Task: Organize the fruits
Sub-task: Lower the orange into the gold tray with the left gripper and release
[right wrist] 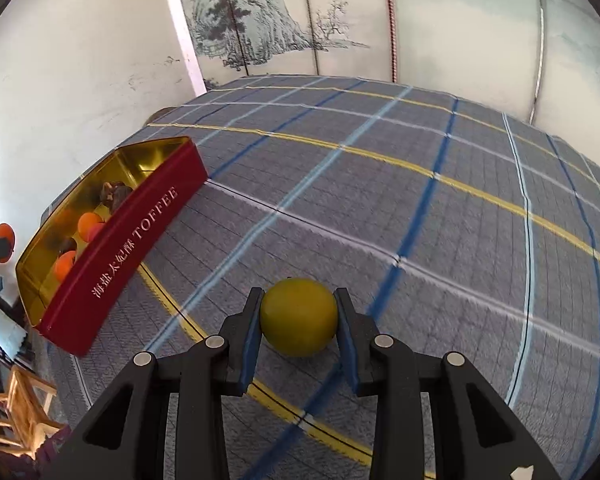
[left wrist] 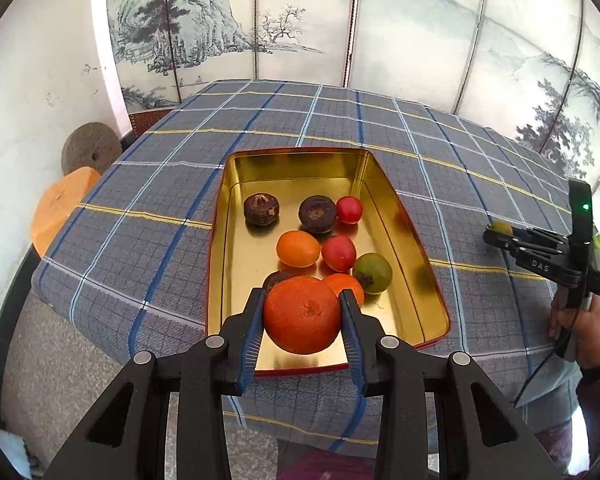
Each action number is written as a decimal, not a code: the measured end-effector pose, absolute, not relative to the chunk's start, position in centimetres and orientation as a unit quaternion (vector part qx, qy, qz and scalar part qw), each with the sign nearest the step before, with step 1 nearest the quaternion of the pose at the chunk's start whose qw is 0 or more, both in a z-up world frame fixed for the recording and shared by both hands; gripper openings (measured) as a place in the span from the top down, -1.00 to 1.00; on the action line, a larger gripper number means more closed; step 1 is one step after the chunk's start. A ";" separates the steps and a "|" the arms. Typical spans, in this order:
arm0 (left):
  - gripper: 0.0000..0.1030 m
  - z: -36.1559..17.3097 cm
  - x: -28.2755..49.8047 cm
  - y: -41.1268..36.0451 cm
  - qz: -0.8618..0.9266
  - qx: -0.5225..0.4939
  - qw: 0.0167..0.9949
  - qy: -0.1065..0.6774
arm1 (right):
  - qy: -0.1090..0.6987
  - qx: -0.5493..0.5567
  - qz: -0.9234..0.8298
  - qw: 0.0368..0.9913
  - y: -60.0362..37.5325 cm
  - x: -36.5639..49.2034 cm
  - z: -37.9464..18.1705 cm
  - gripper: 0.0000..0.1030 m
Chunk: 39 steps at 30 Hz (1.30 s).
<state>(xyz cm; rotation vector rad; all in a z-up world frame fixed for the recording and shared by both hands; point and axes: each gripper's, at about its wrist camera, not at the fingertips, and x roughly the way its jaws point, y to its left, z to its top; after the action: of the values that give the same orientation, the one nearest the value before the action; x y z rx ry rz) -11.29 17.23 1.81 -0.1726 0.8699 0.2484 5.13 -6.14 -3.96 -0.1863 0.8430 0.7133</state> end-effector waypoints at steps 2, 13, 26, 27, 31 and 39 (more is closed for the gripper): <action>0.27 1.8 -11.1 17.4 0.123 -0.079 0.896 0.419 | 0.398 -0.087 0.341 0.847 -6.1 5.0 -3.9 0.38; 0.27 1.0 -8.9 18.1 0.126 -0.058 0.897 0.420 | 0.405 -0.084 0.338 0.845 -6.2 5.2 -4.1 0.38; 0.25 0.7 -6.9 19.1 0.138 -0.029 0.898 0.416 | 0.411 -0.091 0.333 0.844 -6.0 5.4 -4.5 0.37; 0.25 0.6 -6.8 19.2 0.139 -0.028 0.898 0.417 | 0.411 -0.092 0.332 0.844 -6.0 5.4 -4.6 0.37; 0.25 0.3 -6.0 19.5 0.141 -0.022 0.897 0.419 | 0.414 -0.094 0.331 0.843 -5.9 5.4 -4.8 0.37; 0.17 0.0 -4.7 19.5 0.158 0.008 0.895 0.417 | 0.416 -0.097 0.328 0.842 -5.7 5.4 -4.8 0.37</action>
<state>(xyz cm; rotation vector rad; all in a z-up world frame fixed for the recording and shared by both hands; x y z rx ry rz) -4.73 19.50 0.01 0.0170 0.8642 0.3277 5.39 -5.73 -4.81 -0.2057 0.8795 0.6934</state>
